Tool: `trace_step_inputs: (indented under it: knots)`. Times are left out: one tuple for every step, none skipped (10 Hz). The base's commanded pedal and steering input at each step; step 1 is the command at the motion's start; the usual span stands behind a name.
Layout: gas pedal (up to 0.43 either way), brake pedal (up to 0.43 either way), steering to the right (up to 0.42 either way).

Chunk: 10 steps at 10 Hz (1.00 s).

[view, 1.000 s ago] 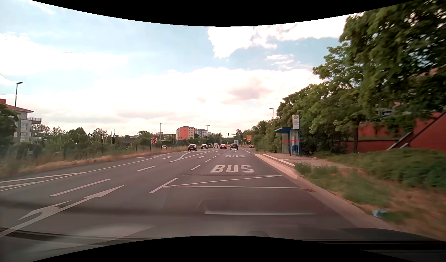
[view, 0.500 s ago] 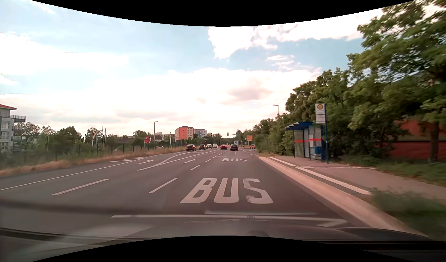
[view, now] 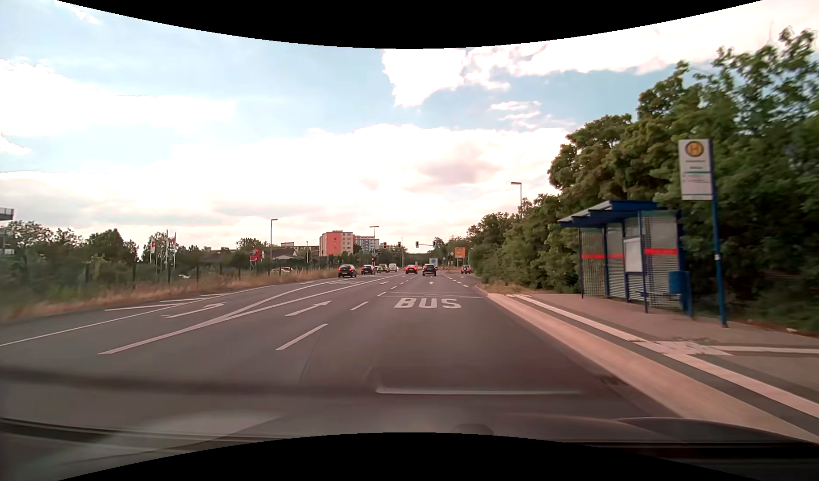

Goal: Follow the waypoints while adhering to traffic rules and regulations

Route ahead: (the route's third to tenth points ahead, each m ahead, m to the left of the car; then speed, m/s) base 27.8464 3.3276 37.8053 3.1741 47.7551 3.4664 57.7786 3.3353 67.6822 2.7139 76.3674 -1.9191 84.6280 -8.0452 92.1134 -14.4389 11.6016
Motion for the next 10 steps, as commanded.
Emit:
trace_step_inputs:
  knots:
    - [0.000,0.000,-0.003]
    - [0.000,0.000,0.000]
    - [0.000,0.000,0.000]
    - [0.000,0.000,0.001]
    - [0.000,0.000,0.003]
    - [0.000,0.000,0.004]
    - [0.000,0.000,0.006]
    - [0.000,0.000,0.007]
    - [0.000,0.000,0.009]
    - [0.000,0.000,0.010]
